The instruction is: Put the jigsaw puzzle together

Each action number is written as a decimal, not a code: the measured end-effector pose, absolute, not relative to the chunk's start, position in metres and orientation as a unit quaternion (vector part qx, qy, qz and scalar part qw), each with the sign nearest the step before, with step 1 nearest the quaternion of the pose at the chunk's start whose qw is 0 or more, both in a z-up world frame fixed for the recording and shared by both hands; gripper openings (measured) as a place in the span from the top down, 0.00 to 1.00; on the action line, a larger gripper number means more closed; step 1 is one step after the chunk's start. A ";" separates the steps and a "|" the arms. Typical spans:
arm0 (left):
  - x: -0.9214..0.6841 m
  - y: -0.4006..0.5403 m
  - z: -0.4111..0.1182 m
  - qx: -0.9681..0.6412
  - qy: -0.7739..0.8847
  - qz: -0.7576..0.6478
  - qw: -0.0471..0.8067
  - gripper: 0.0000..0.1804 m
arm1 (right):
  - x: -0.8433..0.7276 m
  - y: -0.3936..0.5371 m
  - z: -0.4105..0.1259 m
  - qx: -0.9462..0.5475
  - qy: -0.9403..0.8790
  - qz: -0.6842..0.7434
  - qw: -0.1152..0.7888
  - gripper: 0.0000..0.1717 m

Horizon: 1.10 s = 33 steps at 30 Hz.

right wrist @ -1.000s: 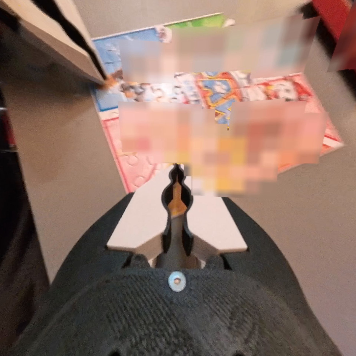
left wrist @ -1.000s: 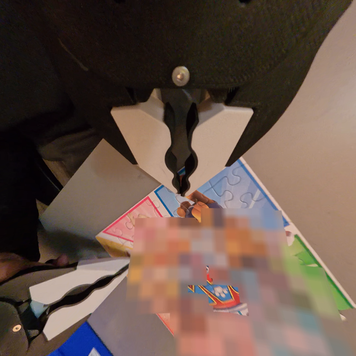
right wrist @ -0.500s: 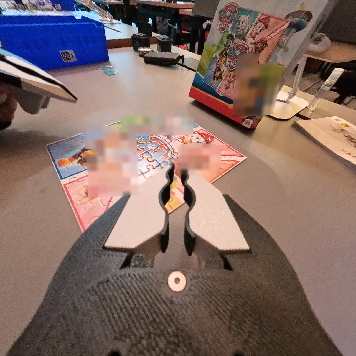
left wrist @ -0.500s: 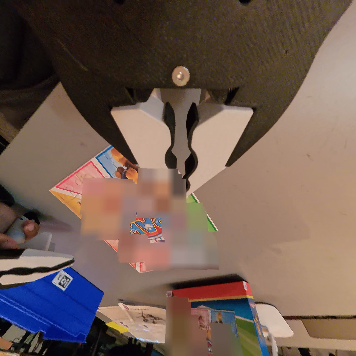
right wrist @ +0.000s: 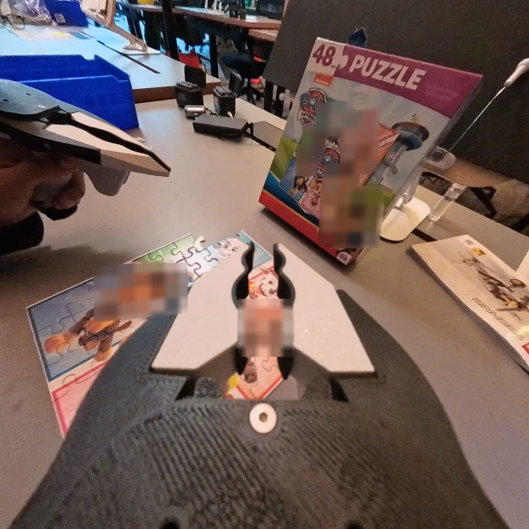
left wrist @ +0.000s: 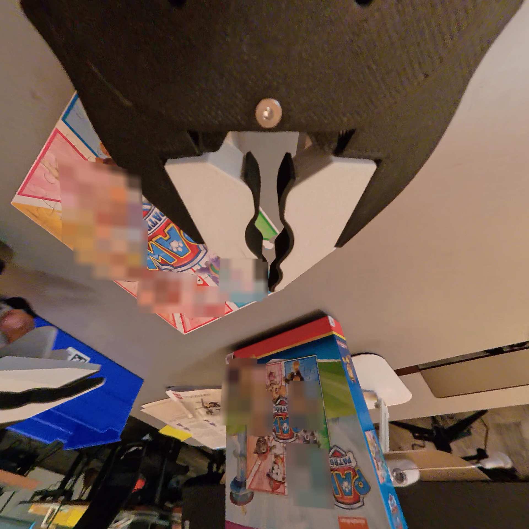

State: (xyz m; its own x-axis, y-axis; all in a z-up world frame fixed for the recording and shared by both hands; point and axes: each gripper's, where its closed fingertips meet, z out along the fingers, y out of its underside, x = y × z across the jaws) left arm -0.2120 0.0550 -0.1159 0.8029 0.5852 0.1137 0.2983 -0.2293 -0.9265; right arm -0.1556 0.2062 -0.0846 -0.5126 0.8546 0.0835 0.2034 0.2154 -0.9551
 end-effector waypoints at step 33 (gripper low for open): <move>-0.319 -0.165 -0.171 -0.702 -0.499 0.348 0.371 0.61 | -0.150 0.244 -0.105 -0.434 -0.637 0.559 0.305 0.90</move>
